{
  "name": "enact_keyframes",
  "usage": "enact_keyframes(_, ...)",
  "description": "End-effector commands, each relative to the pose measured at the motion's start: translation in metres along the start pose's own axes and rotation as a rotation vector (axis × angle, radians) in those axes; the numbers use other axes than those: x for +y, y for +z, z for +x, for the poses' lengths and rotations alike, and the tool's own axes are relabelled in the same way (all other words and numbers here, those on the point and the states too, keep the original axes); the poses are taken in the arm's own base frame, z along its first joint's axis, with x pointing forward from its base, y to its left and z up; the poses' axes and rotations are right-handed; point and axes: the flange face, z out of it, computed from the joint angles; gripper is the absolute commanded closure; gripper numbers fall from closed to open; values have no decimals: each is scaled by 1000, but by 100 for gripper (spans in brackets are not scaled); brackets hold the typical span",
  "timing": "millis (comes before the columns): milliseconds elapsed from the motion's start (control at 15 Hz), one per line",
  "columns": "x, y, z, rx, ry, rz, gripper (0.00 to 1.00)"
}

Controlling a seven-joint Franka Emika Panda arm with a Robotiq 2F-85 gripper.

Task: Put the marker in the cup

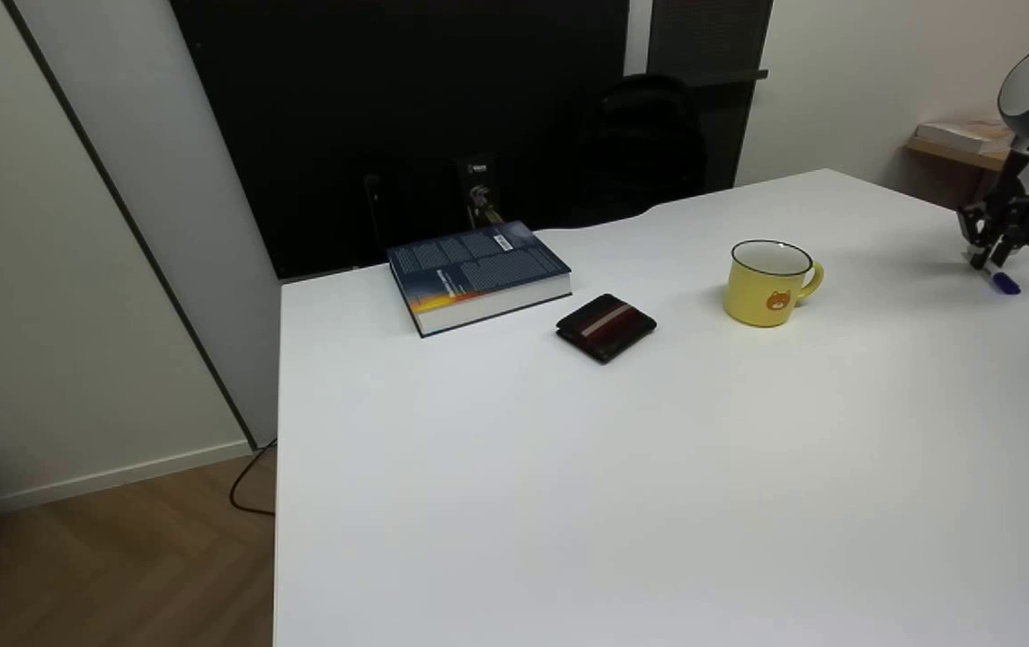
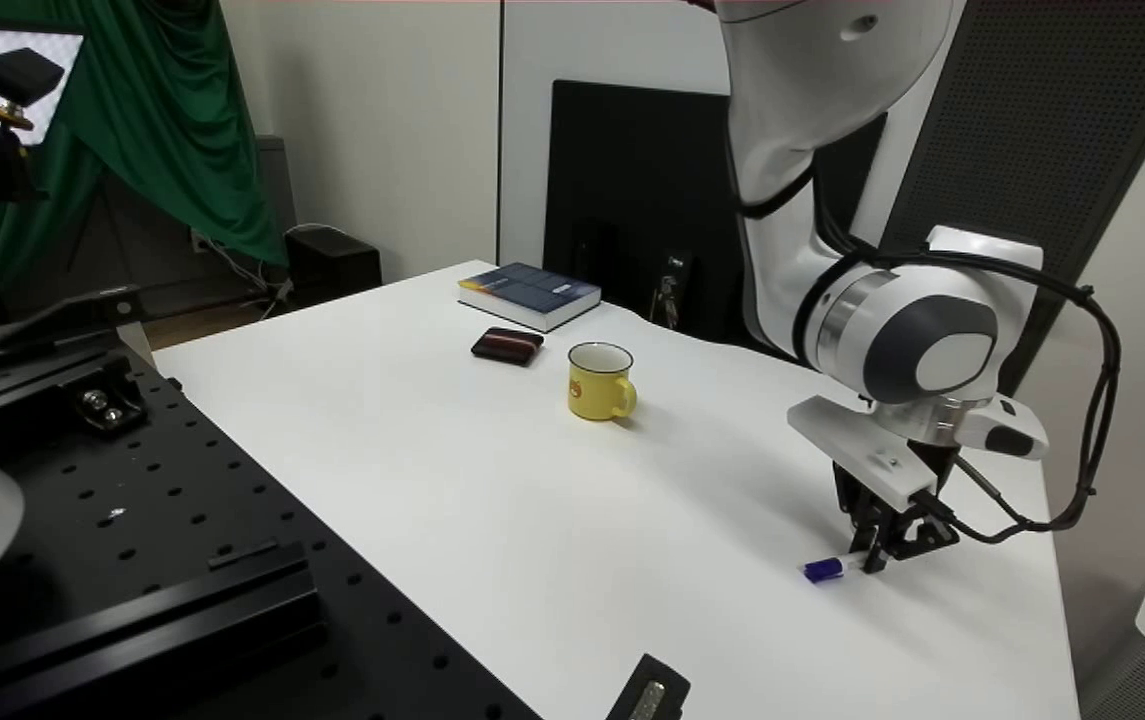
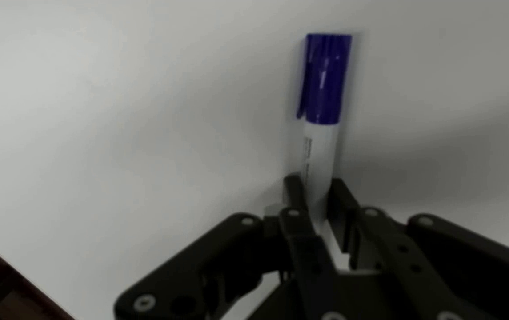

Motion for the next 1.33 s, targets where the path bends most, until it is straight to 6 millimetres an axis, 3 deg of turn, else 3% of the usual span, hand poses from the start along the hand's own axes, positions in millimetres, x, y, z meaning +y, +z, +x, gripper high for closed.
enact_keyframes(0,-6,-1,7,-22,48,-26,99)
enact_keyframes(200,-22,-8,4,-14,40,-45,96)
enact_keyframes(667,-89,-30,-16,37,-83,-30,96)
enact_keyframes(1267,-150,-103,-38,275,-230,55,96)
